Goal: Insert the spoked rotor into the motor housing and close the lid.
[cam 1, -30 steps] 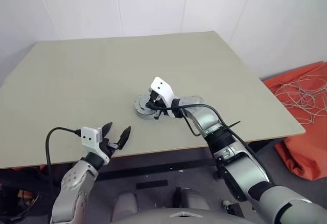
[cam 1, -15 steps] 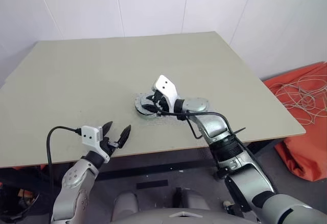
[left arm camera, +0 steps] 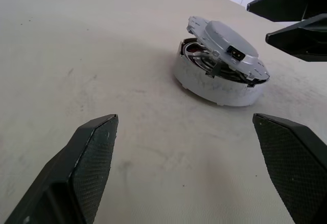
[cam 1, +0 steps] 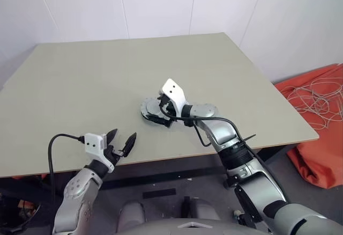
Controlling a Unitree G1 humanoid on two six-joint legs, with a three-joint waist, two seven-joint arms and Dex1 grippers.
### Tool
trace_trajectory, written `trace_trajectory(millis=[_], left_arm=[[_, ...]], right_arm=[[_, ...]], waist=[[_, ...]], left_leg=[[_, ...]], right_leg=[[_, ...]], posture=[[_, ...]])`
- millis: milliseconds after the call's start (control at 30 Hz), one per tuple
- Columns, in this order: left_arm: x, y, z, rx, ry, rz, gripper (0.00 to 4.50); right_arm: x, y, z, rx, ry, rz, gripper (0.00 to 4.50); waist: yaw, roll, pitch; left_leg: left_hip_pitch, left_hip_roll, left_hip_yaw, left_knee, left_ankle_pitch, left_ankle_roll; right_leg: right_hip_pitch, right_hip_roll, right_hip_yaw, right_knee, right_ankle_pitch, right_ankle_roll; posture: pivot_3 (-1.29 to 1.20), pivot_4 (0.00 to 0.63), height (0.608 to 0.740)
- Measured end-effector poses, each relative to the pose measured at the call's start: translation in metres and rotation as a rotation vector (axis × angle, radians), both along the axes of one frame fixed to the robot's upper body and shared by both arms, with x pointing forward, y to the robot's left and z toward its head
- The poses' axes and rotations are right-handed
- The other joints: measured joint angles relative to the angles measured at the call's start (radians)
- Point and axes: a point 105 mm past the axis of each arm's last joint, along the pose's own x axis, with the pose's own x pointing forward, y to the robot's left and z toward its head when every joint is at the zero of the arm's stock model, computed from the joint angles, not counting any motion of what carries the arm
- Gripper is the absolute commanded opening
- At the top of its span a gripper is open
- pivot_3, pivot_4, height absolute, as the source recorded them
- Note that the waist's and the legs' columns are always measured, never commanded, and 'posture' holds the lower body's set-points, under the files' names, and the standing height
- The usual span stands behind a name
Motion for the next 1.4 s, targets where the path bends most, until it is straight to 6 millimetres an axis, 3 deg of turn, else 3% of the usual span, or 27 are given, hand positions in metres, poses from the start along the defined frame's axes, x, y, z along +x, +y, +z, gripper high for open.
trace_trajectory(millis=[367,733,933,1400], left_arm=[[0.001,0.000,0.001,0.002,-0.005,0.004,4.50],[0.003,-0.002,0.004,0.003,-0.010,0.007,4.50],[0.003,-0.002,0.007,0.004,-0.020,0.004,4.50],[0.002,-0.003,0.011,0.004,-0.019,0.006,4.50]], right_arm=[[0.022,0.012,-0.010,-0.025,0.015,-0.048,4.47],[0.027,0.001,-0.020,-0.056,0.041,-0.067,4.47],[0.026,0.002,-0.021,-0.053,0.049,-0.057,3.11],[0.022,-0.001,-0.022,-0.065,0.084,-0.019,3.11]], waist=[[0.000,0.000,0.000],[0.000,0.000,0.000],[0.002,0.000,0.000],[0.002,0.000,0.000]], left_leg=[[-0.001,0.000,0.000,0.000,0.000,0.000],[-0.001,0.000,0.000,0.000,0.000,0.000],[-0.001,0.000,0.000,0.000,0.000,0.000],[-0.001,0.000,0.000,0.000,0.000,0.000]], right_leg=[[0.000,0.000,0.000,0.000,0.003,-0.006],[0.000,0.000,0.000,0.000,0.003,-0.005],[0.000,0.000,0.000,0.000,0.003,-0.005],[0.000,0.000,0.000,0.000,0.003,-0.006]], posture=[[0.00,0.000,0.740],[0.00,0.000,0.740],[0.00,0.000,0.740],[0.00,0.000,0.740]])
